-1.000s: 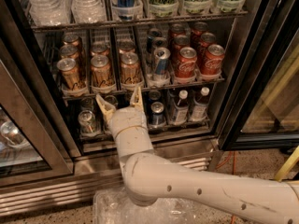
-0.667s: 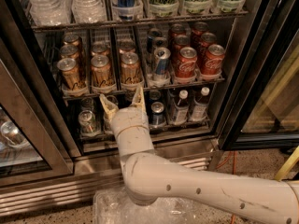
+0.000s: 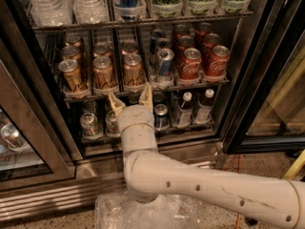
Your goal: Pick orange can from middle shelf of fridge
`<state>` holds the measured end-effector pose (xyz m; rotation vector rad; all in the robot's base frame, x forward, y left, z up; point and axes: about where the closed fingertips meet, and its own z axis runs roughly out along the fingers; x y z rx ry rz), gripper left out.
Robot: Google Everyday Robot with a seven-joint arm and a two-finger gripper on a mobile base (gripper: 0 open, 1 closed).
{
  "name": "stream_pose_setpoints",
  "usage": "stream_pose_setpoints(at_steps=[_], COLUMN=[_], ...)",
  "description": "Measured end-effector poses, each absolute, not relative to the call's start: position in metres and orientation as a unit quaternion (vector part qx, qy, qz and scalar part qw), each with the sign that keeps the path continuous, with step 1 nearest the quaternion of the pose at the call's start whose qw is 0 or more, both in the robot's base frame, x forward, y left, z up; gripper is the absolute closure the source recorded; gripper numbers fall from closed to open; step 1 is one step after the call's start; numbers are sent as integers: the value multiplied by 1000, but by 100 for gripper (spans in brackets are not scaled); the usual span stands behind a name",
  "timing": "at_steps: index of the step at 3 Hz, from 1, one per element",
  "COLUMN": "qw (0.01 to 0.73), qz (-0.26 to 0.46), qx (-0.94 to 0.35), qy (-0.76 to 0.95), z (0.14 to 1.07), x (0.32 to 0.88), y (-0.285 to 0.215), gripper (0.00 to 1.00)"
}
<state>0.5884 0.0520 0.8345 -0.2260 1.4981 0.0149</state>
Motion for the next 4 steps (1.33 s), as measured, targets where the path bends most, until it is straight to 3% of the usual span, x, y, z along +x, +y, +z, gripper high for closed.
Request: stream_pose_setpoints(at_steps=[4], qw=[739], qz=[-31], qx=[-89], qy=[667], z=[841], x=[623], y=[37], gripper=[29])
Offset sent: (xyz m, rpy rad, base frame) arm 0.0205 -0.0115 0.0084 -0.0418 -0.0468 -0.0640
